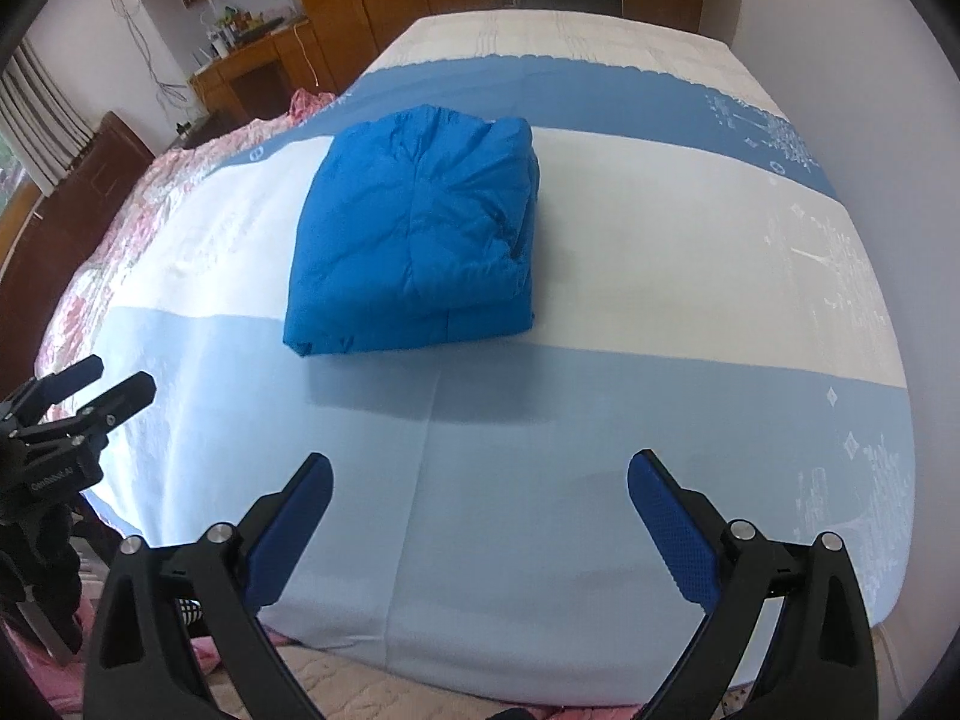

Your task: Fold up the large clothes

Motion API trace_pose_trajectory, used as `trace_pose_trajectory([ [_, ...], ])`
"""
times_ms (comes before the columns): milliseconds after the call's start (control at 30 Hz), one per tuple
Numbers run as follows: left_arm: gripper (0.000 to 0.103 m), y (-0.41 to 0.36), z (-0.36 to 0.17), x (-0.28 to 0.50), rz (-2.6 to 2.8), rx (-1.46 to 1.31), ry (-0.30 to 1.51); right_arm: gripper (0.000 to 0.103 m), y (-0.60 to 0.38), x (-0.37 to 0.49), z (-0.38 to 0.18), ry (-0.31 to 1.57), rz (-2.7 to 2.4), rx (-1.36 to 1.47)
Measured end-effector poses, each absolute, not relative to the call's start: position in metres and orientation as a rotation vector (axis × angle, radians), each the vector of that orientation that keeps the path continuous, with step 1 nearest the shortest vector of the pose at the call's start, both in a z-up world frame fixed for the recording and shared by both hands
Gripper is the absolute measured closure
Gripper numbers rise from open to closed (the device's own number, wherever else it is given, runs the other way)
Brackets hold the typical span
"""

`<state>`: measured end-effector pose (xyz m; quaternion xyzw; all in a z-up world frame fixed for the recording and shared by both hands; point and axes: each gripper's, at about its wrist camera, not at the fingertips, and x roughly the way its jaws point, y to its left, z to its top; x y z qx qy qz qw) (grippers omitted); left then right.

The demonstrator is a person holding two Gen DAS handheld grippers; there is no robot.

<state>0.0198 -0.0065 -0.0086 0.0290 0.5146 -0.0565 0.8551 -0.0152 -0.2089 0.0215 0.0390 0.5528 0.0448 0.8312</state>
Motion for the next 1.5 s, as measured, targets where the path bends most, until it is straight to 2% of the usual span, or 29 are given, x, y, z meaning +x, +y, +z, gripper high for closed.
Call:
trace_pose_trajectory([
  [1500, 0.008, -0.007, -0.011, 0.000, -0.151, 0.079, 1.099, 0.004, -0.213, -0.027, 0.016, 1.199, 0.095, 0.081],
])
